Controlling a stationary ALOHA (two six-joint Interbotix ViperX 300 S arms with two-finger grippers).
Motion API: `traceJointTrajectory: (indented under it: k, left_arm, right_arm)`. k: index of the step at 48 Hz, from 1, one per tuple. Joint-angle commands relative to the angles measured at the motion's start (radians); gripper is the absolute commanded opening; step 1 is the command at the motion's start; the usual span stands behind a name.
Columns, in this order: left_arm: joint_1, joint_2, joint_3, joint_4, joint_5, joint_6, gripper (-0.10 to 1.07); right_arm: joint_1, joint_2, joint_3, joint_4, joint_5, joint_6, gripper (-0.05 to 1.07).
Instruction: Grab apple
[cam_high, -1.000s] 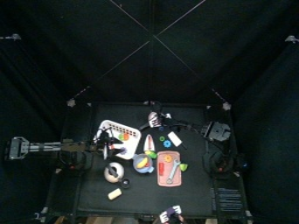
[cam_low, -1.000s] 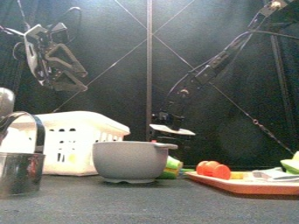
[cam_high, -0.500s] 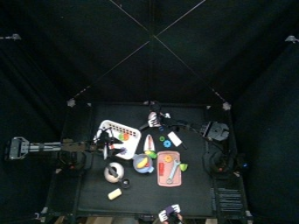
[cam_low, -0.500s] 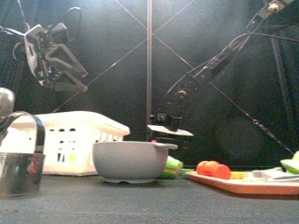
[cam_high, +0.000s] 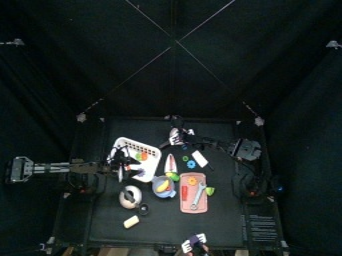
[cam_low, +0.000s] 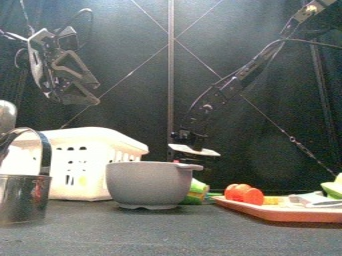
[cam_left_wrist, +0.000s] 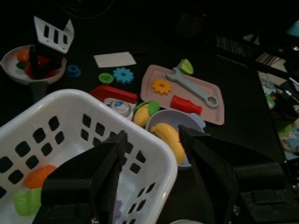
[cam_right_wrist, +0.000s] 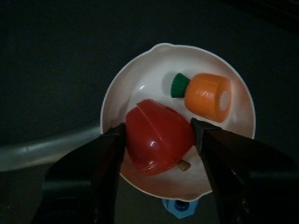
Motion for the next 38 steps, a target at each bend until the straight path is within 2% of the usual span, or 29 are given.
traceJointTrajectory:
  k: [1, 19, 38]
  left_arm:
    - [0.003, -0.002, -0.012, -0.002, -0.005, 0.002, 0.87]
    - [0.003, 0.000, -0.009, -0.008, -0.005, 0.002, 0.87]
    - [0.003, -0.002, -0.008, -0.011, -0.005, 0.002, 0.87]
  right_arm:
    - [-0.002, -0.025, -0.025, 0.005, 0.002, 0.002, 0.71]
    - [0.014, -0.109, -0.028, -0.028, 0.041, -0.002, 0.71]
    - [0.017, -0.110, -0.028, -0.028, 0.031, -0.002, 0.71]
